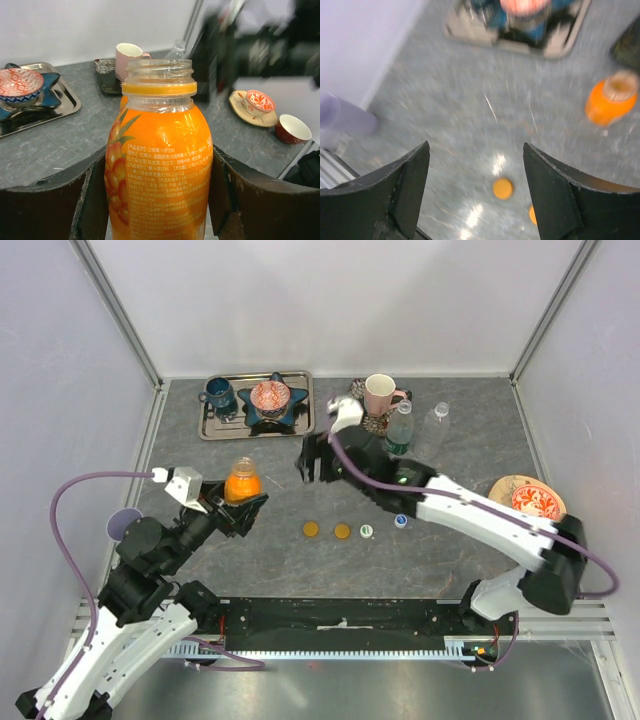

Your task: Unscrew the bottle caps

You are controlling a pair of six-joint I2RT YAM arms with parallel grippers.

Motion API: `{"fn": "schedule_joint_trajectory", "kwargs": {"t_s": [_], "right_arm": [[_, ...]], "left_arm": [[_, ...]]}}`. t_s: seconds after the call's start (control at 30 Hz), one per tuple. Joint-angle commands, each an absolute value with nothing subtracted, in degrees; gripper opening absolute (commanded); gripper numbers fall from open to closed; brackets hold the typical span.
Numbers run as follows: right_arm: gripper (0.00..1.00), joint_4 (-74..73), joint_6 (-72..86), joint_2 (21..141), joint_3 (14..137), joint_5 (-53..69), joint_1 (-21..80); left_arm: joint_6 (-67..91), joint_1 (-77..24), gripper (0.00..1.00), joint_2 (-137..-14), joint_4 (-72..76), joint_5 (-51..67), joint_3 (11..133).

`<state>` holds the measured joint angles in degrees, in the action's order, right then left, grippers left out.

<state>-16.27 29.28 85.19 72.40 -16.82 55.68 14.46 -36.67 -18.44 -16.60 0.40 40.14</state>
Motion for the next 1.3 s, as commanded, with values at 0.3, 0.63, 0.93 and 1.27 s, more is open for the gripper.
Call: {"fn": "schedule_joint_trajectory", "kwargs": {"t_s": [0.3, 0.63, 0.93, 1.27], "right_arm": [[0.87, -17.30, 23.73, 65.56, 81.99, 5.07, 54.58], [0.87, -21.09, 23.03, 63.02, 78.31, 8.70, 54.49], [0.84, -21.09, 23.29, 62.31, 76.47, 8.35, 54.49], [0.71, -20.21, 23.99, 62.67, 75.41, 8.79, 54.49]], "left_arm": [[11.51, -36.56, 0.44, -40.14, -3.62, 50.42, 46.57], [13.01, -36.56, 0.45, -50.09, 2.28, 53.44, 51.68], [13.54, -36.56, 0.45, -52.12, 3.69, 50.02, 53.00], [13.36, -36.56, 0.45, -51.42, 3.60, 47.90, 52.47]]}}
